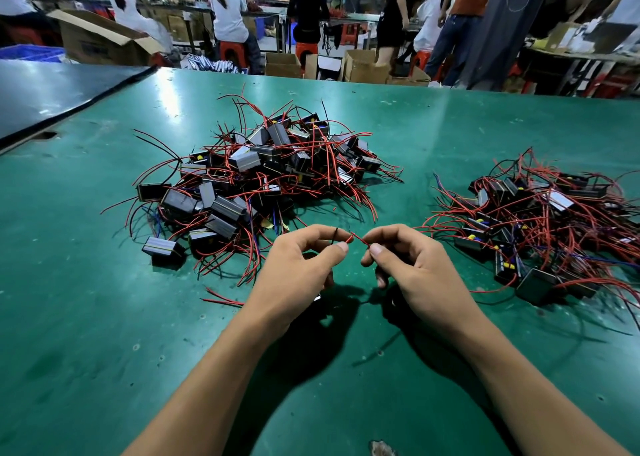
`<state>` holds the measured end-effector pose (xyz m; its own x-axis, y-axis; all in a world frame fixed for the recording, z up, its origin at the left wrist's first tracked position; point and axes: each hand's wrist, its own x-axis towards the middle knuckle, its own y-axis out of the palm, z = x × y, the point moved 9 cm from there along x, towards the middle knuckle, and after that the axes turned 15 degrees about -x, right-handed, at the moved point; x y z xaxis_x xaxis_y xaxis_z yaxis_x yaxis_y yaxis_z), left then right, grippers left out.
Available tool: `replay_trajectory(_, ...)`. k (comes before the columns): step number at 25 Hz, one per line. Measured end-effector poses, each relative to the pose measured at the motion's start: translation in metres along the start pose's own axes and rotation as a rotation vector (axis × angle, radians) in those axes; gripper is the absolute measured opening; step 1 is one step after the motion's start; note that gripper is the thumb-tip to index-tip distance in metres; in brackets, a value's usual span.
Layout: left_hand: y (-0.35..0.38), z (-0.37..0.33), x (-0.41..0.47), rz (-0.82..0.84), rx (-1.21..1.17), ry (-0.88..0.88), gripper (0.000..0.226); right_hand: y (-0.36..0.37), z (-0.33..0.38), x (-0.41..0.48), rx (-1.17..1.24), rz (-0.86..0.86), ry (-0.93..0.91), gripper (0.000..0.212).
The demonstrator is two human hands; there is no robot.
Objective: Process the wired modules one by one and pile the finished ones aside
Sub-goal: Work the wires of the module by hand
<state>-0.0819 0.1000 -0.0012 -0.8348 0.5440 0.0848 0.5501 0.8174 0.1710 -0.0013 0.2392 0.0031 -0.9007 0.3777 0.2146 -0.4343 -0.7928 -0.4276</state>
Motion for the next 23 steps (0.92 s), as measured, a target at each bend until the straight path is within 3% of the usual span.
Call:
replay_trajectory(14, -0.002, -0.009, 0.001, -0.053, -0.041, 0.150, 0.004, 0.005, 0.003, -0.002, -0.031, 0.057, 0.006, 0.011)
replay_trajectory(23, -0.005, -0.012, -0.001, -0.089, -0.010, 0.156, 0.007, 0.004, 0.010, -0.004, -0.096, 0.077, -0.024, 0.012)
